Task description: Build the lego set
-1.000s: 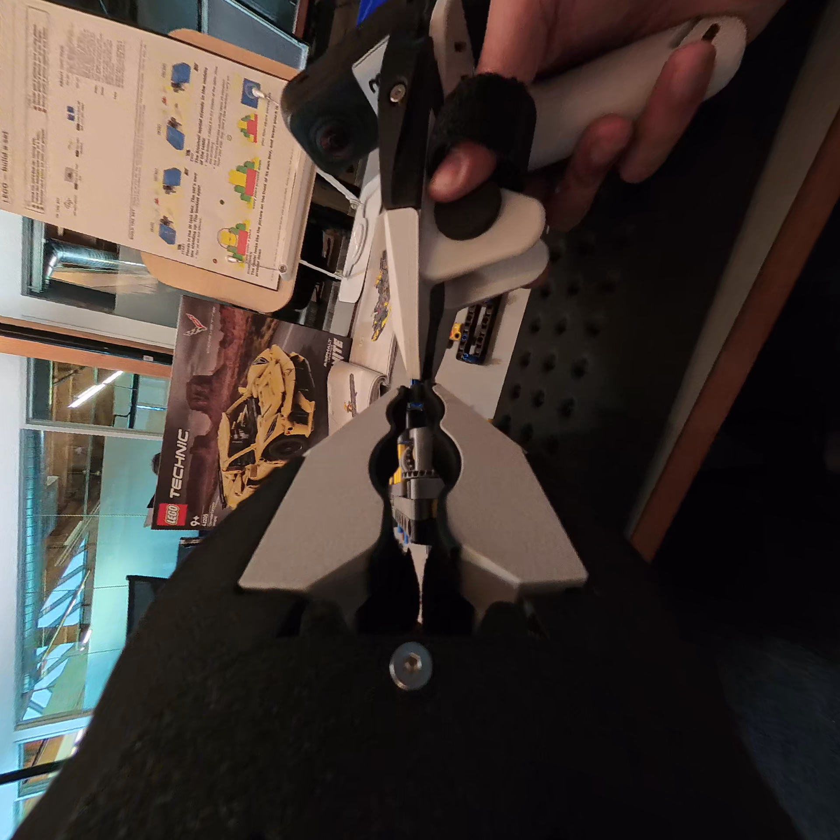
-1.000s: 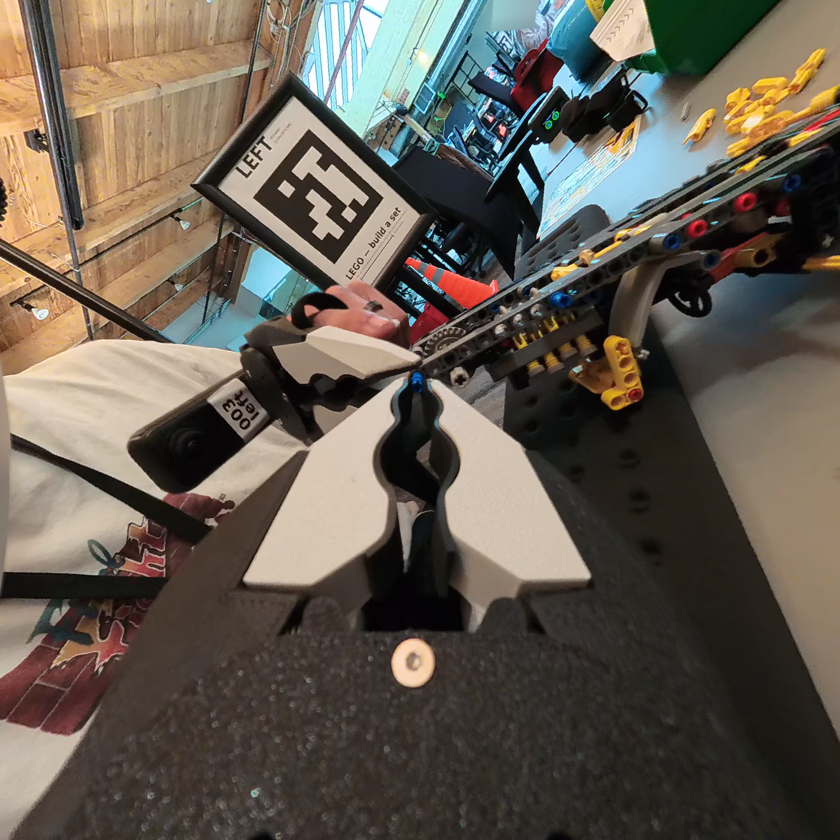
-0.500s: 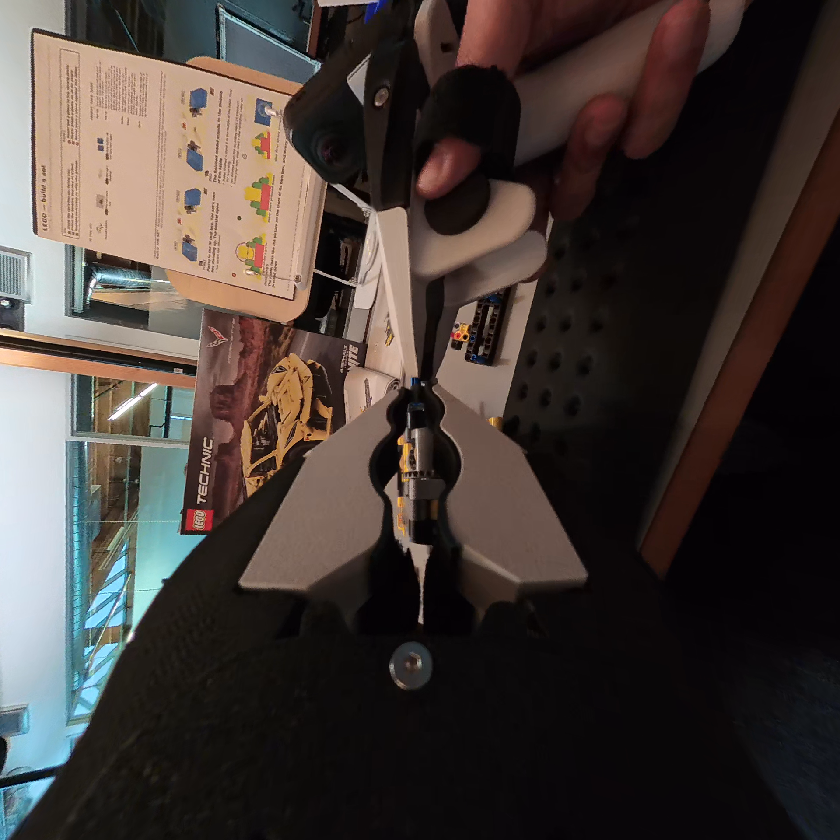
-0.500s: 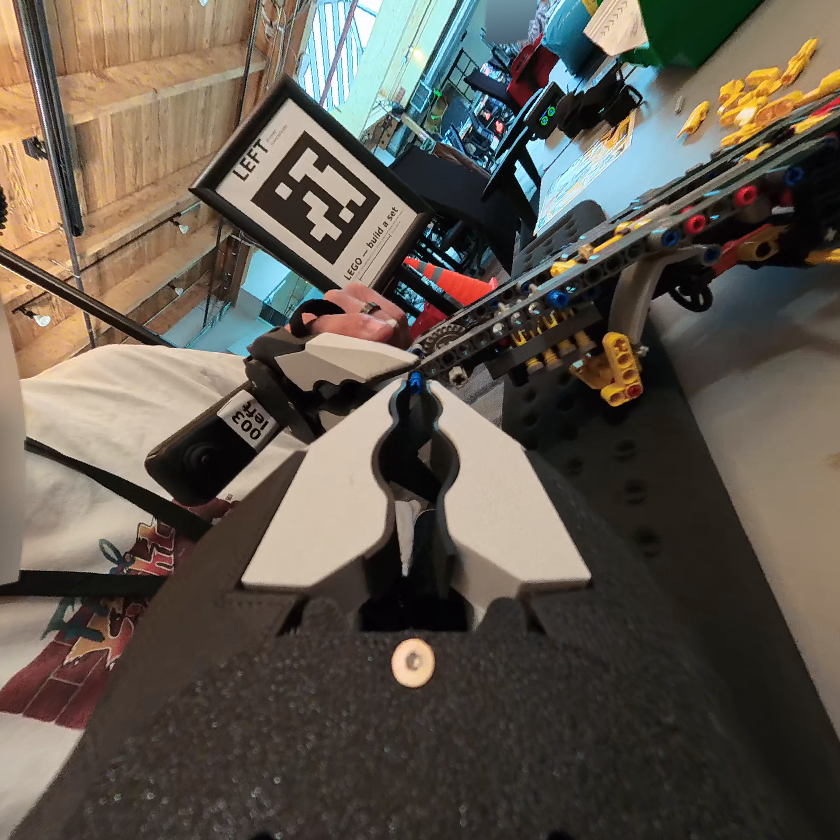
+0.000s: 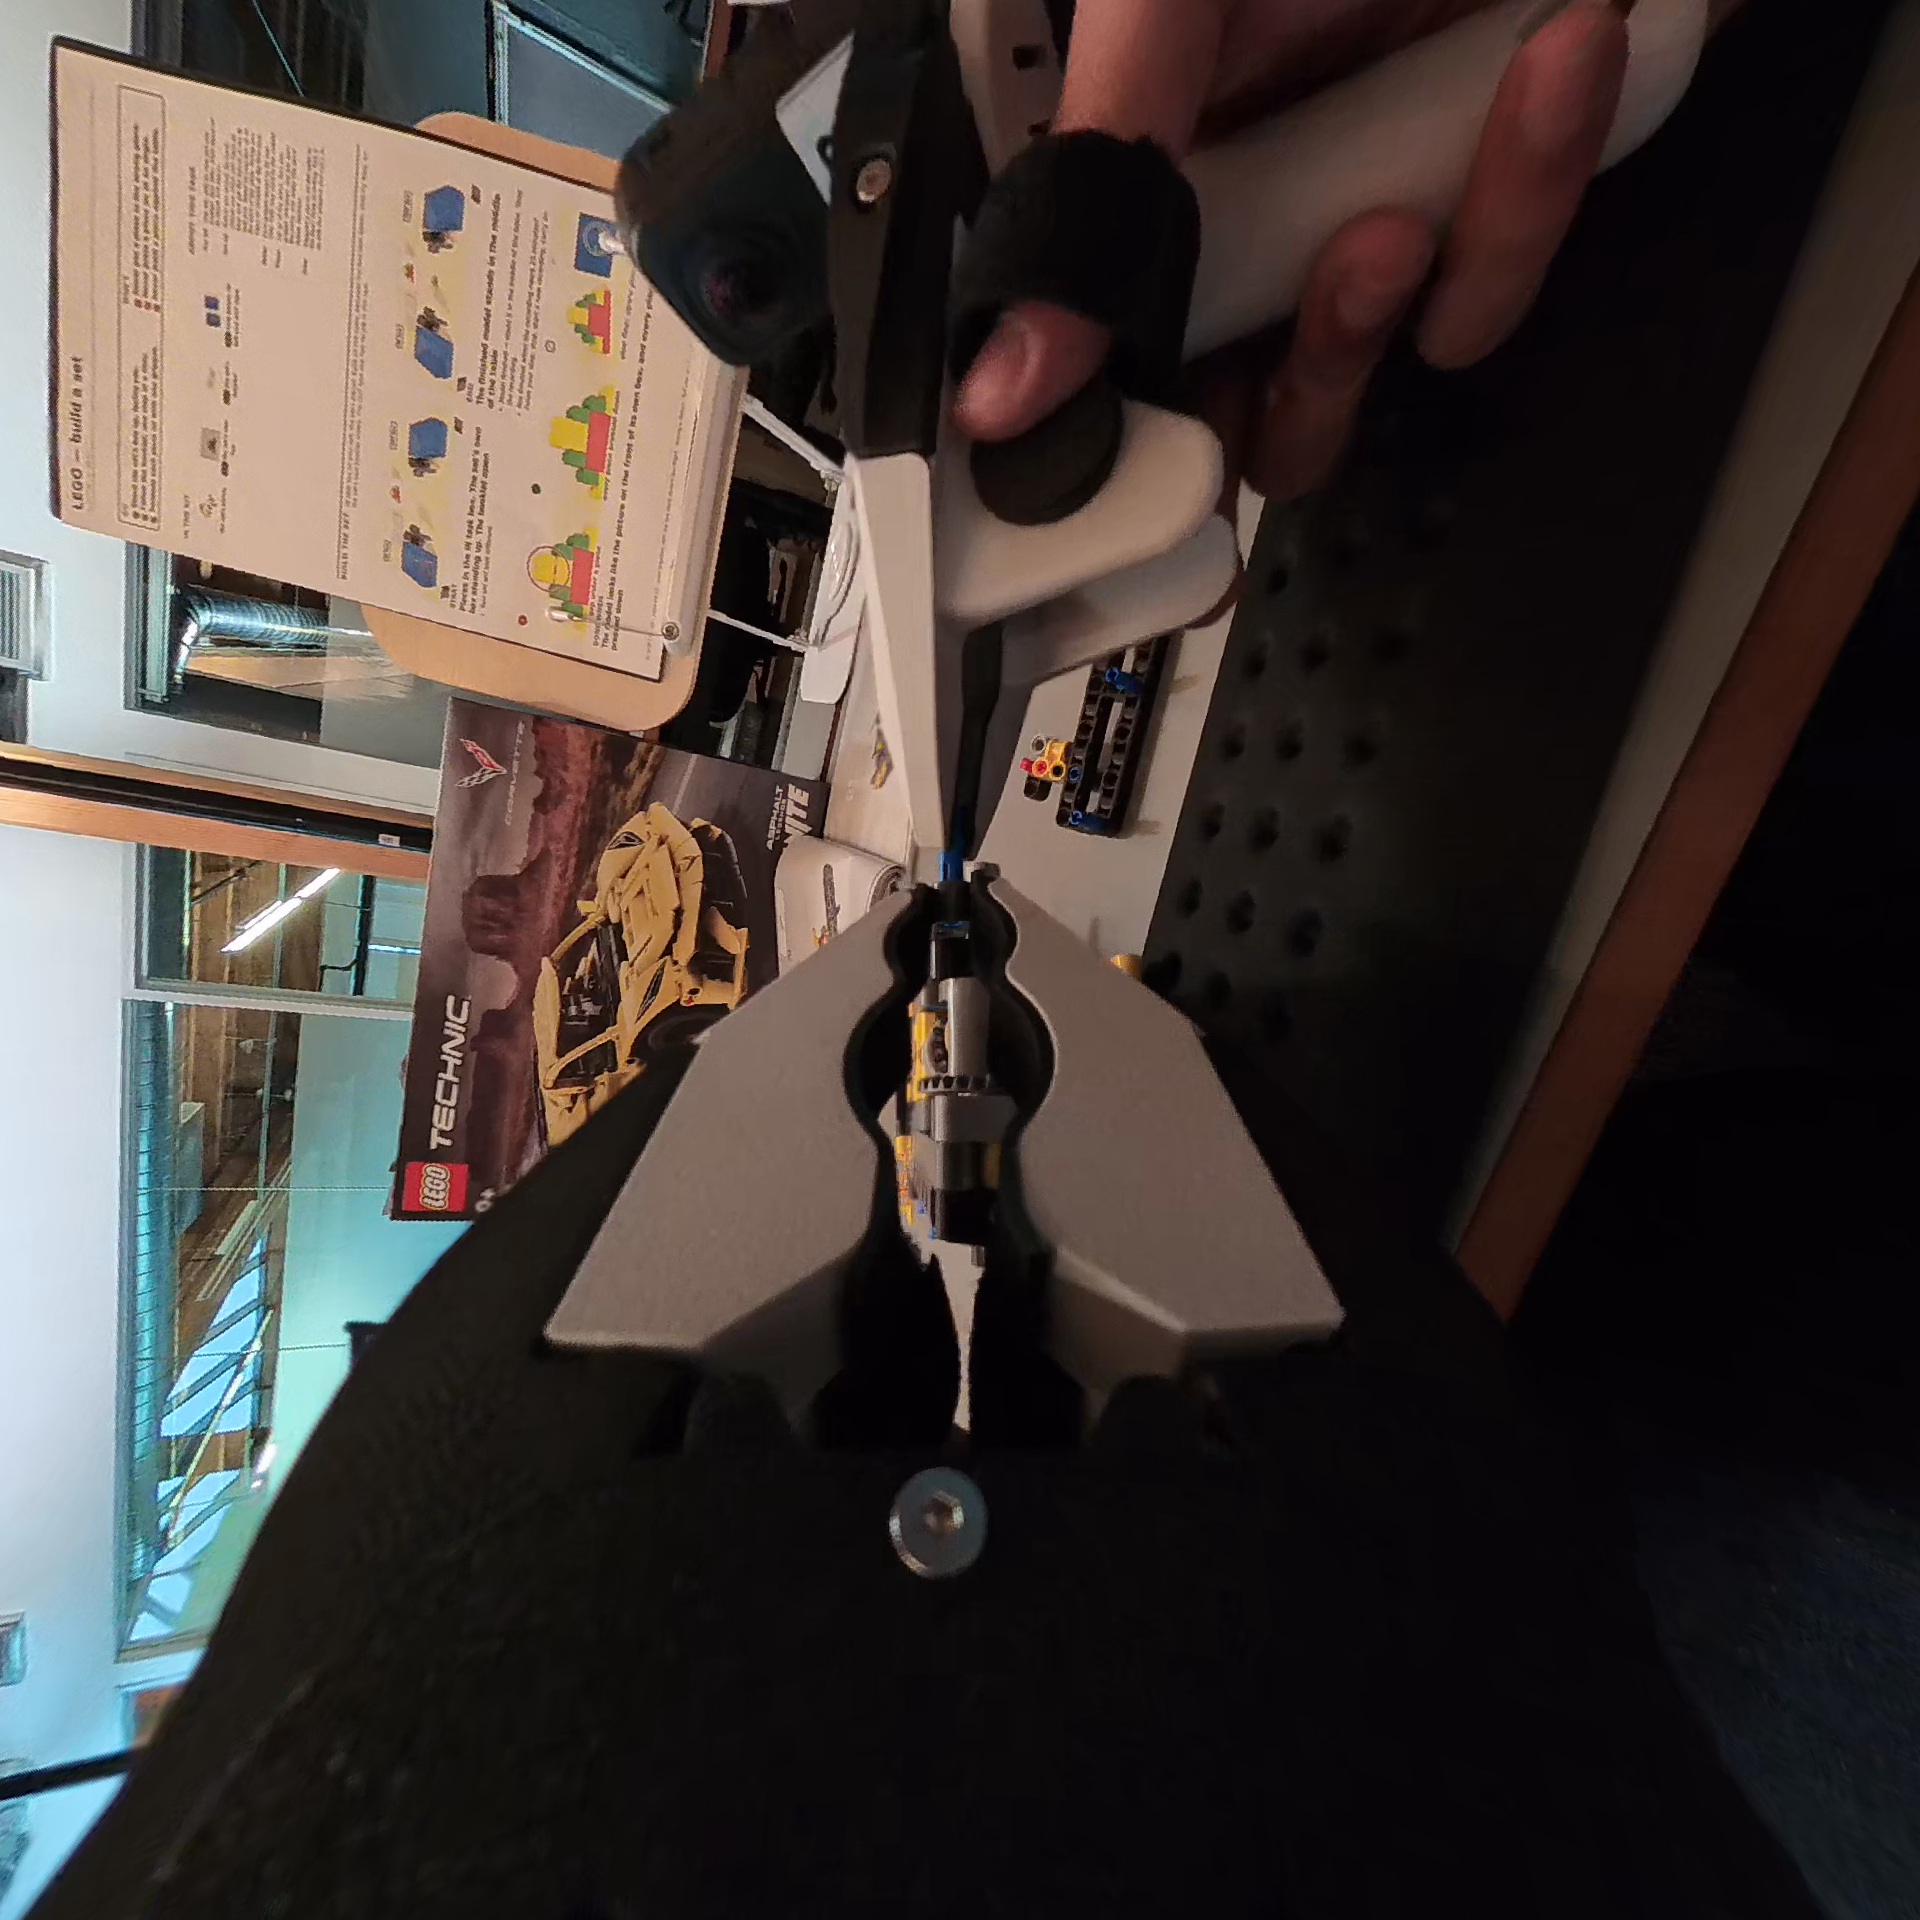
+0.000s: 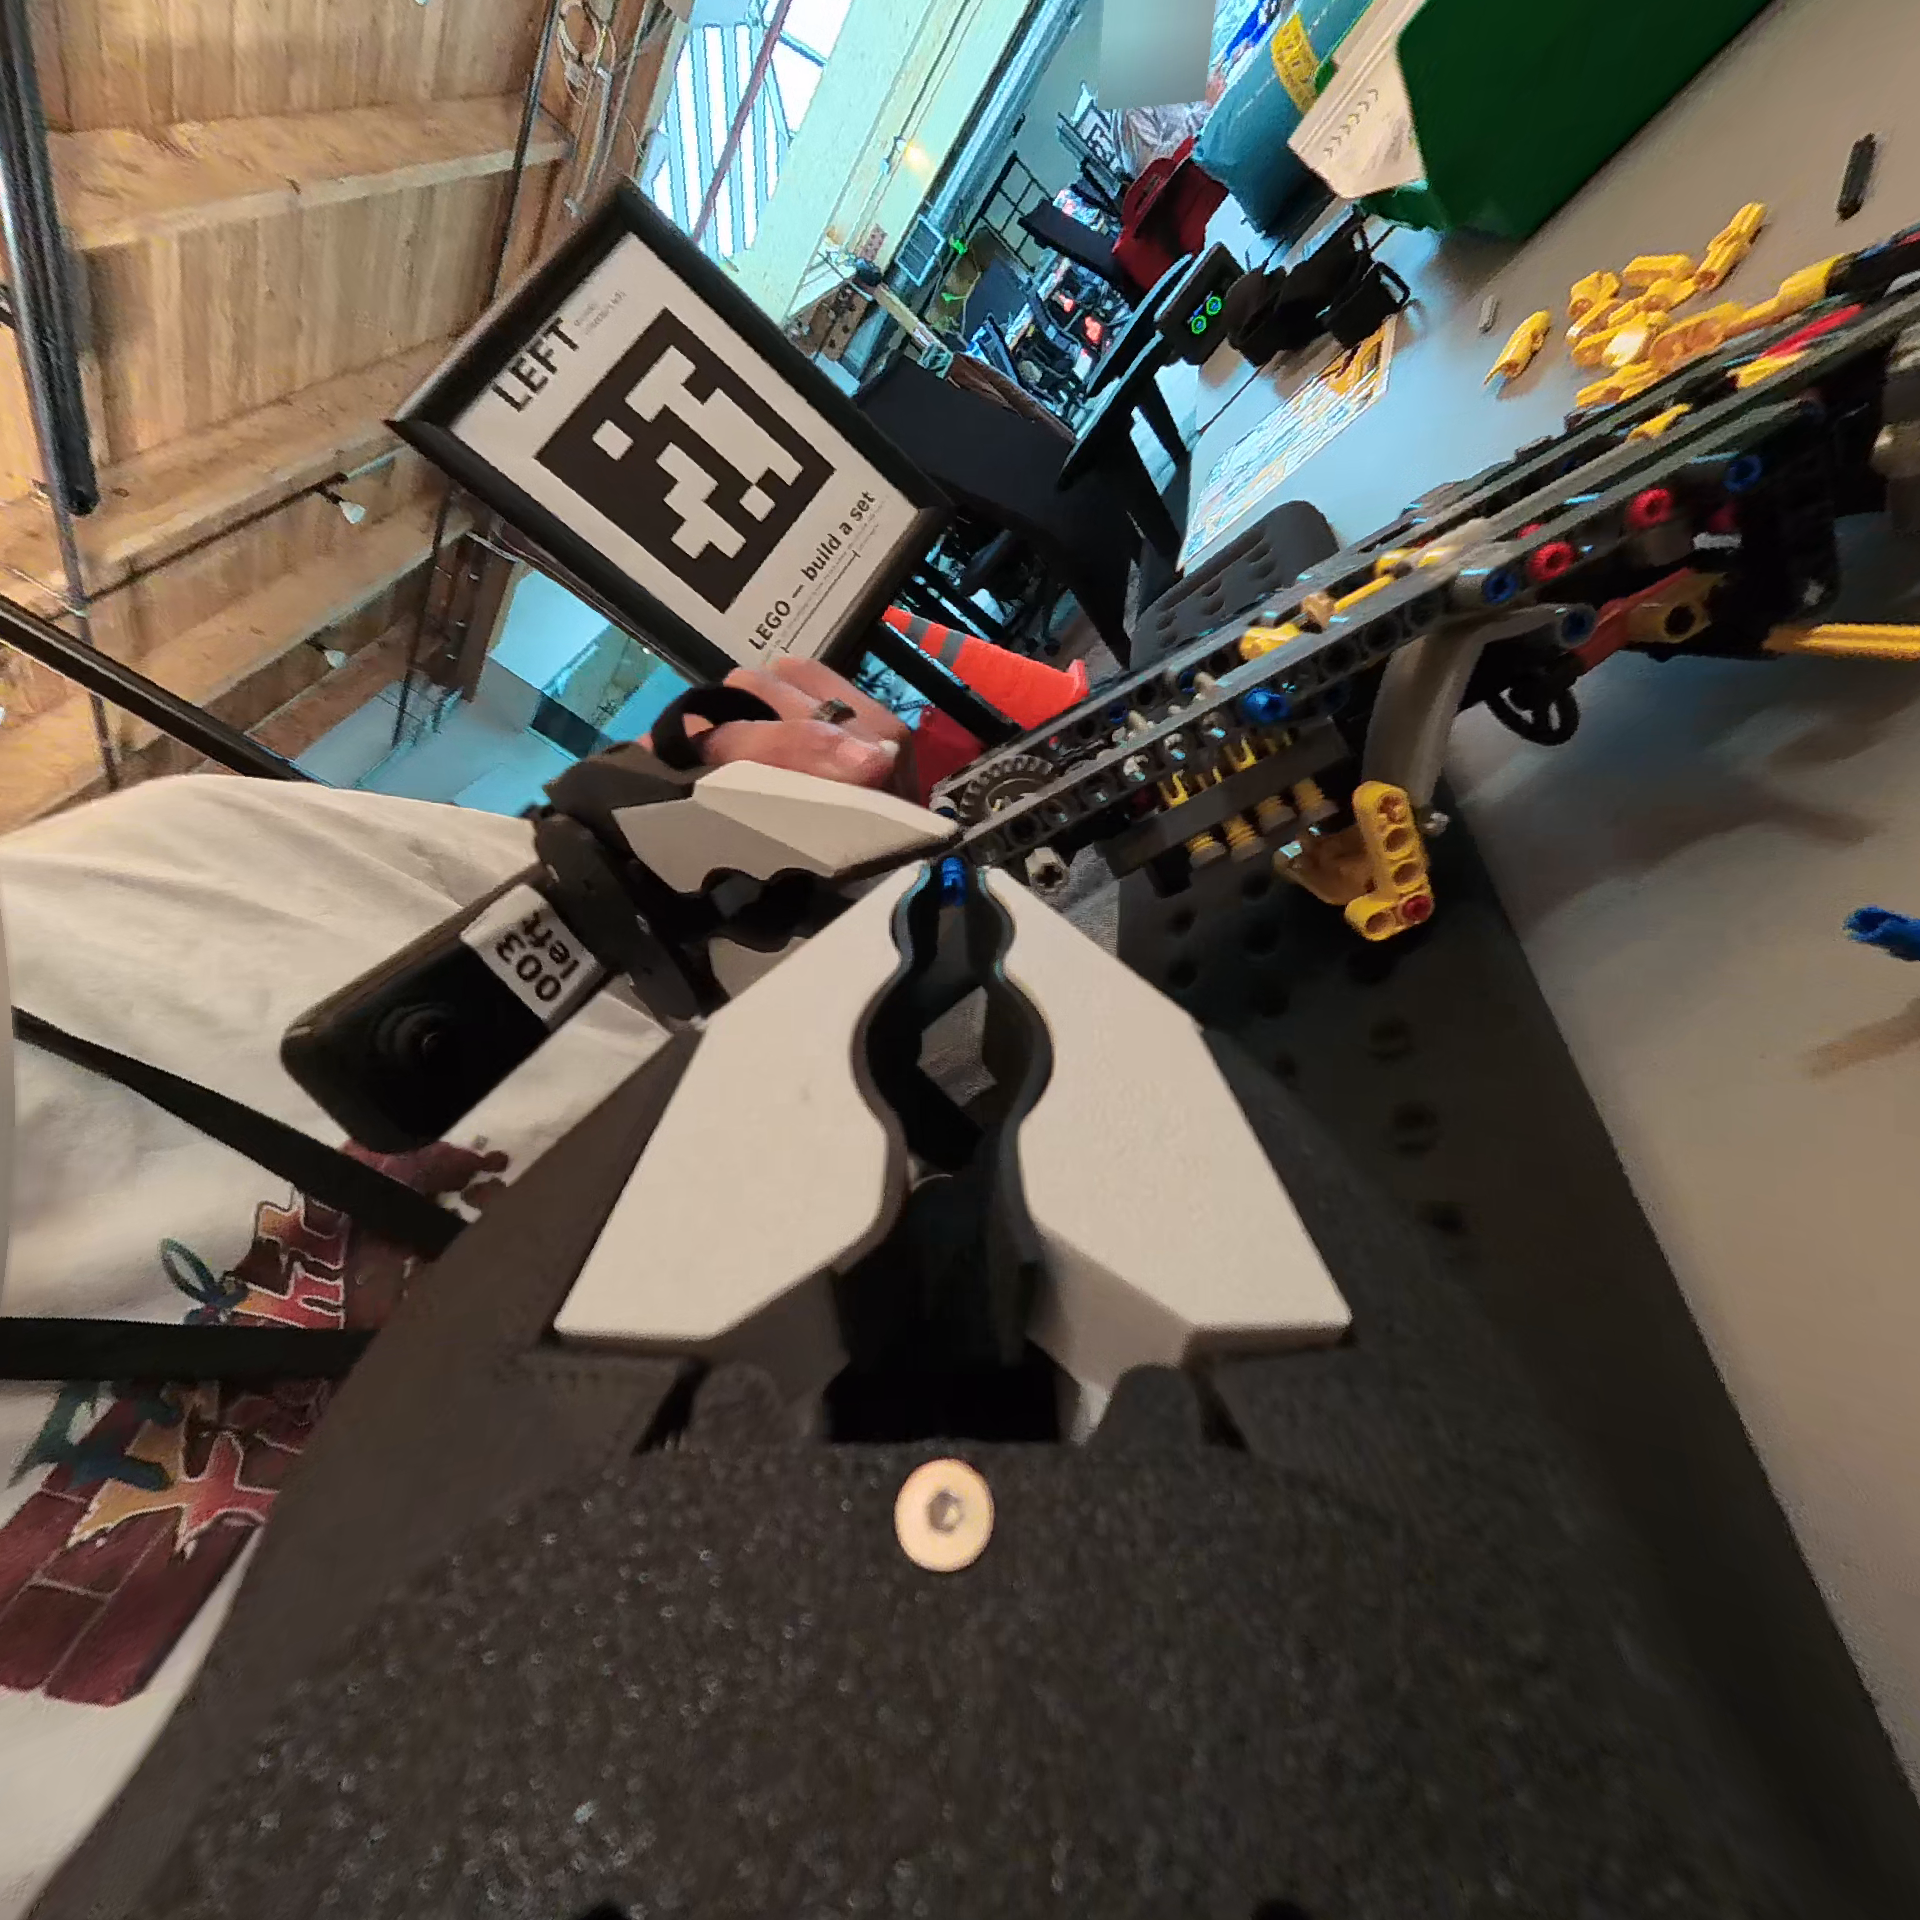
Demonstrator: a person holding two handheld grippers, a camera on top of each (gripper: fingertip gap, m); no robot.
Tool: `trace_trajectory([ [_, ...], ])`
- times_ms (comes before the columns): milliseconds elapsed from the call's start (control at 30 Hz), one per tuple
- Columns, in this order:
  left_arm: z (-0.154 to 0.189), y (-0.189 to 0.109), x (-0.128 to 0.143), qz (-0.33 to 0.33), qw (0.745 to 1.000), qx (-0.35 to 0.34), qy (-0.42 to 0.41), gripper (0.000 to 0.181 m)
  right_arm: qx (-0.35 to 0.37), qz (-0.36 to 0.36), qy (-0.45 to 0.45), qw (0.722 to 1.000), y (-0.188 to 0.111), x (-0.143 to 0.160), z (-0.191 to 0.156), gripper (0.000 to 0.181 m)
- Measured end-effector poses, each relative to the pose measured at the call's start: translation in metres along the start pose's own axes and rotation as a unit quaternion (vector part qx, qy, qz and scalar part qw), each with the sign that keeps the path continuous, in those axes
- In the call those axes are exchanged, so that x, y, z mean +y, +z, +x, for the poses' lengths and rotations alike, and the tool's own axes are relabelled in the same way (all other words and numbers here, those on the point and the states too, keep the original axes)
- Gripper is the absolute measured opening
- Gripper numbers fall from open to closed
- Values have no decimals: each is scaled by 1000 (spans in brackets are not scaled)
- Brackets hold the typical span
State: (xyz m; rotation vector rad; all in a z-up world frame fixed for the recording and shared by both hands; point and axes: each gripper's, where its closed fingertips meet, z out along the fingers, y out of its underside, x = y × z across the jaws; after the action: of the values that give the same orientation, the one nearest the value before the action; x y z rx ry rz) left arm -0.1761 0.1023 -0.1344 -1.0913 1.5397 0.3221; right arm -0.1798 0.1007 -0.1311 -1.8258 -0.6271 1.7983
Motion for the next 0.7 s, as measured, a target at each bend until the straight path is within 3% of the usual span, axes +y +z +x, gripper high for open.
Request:
trace_trajectory([
  [367, 2, 2, -5, 11, 1000, -2, 7, 7, -12, -17, 4, 1000, -7, 3, -1, 3],
  [500, -8, 0, 18, -17, 1000, -1, -5, 7, -8, 52, 27, 998, -40, -18, 7, 3],
  [633, 4, 4, 0, 6, 1000, 5, 1, 7, -6, 8, 0, 1000, -29, -8, 2, 4],
  [700, 5, 7, -3, 13, 1000, 7, -13, 8, -14, 19, 5, 1000, -31, -10, 1, 3],
])
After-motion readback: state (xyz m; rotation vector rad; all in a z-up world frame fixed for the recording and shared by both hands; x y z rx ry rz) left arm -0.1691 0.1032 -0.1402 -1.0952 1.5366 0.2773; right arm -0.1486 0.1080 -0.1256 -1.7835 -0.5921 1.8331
